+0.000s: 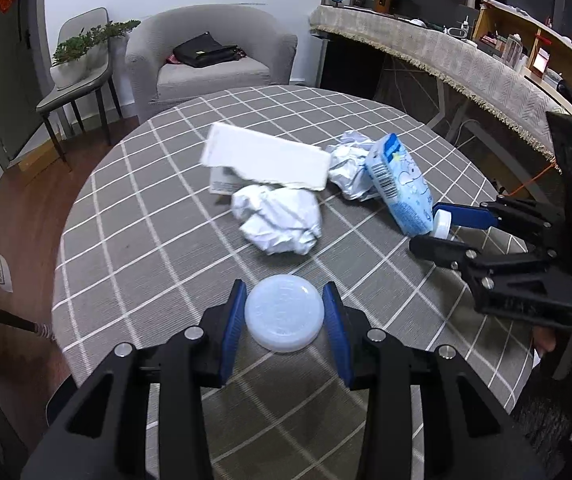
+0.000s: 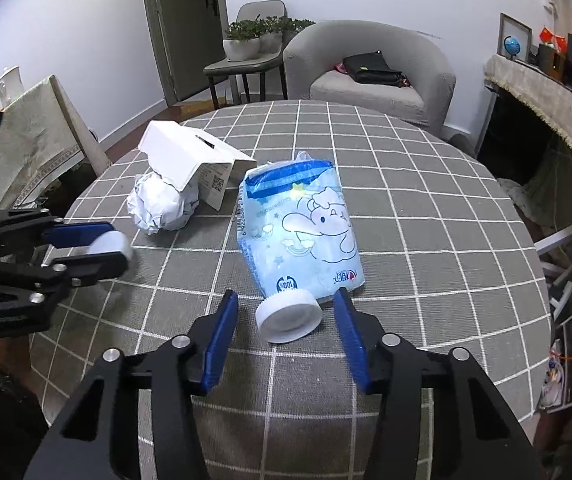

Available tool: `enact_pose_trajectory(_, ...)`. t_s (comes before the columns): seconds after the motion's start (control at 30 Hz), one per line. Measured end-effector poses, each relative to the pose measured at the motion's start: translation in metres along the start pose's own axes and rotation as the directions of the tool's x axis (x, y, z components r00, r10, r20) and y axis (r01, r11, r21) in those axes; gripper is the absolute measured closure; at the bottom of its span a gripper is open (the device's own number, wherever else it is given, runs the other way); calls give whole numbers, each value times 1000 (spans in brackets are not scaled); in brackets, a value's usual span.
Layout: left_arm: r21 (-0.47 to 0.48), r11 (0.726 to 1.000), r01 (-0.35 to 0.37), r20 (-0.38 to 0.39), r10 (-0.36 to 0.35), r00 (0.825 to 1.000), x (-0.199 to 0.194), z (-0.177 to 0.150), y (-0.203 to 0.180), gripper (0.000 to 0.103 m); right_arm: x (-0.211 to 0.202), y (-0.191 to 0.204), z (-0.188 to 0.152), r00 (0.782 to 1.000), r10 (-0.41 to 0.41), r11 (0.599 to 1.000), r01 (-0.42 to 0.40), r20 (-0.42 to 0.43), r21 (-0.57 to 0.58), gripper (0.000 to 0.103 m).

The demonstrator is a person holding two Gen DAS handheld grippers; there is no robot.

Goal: Collect trash
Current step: 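Grasp the white round lid with the left tool while the right tool grasps the white cap, then carry the lid and cap over the teal bin and release both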

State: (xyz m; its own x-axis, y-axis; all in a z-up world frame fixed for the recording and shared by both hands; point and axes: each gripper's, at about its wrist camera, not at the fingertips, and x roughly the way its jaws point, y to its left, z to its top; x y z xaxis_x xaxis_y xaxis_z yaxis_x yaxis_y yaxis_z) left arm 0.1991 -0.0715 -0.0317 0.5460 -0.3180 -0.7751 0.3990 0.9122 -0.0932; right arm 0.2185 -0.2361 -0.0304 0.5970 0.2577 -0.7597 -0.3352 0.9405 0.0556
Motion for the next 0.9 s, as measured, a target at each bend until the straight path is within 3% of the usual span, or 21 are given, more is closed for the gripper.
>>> enact_pose_trajectory(0.07,-4,1000,-5,3,5,1000,-6,-3,6,61,0,2,1,1000,-12,1000,12,-3,-3,72)
enact_pose_trajectory(0.27,-47,999,-18,28,19,999,-28,-12,29,61,-9,23,4,1000,-30,999,30,3,-26,72)
enact_pose_trajectory(0.9,-163,981,-105,65,117,991,-79,-48,102,61,-14,129,32,985,164,983,-158,56,-98,72)
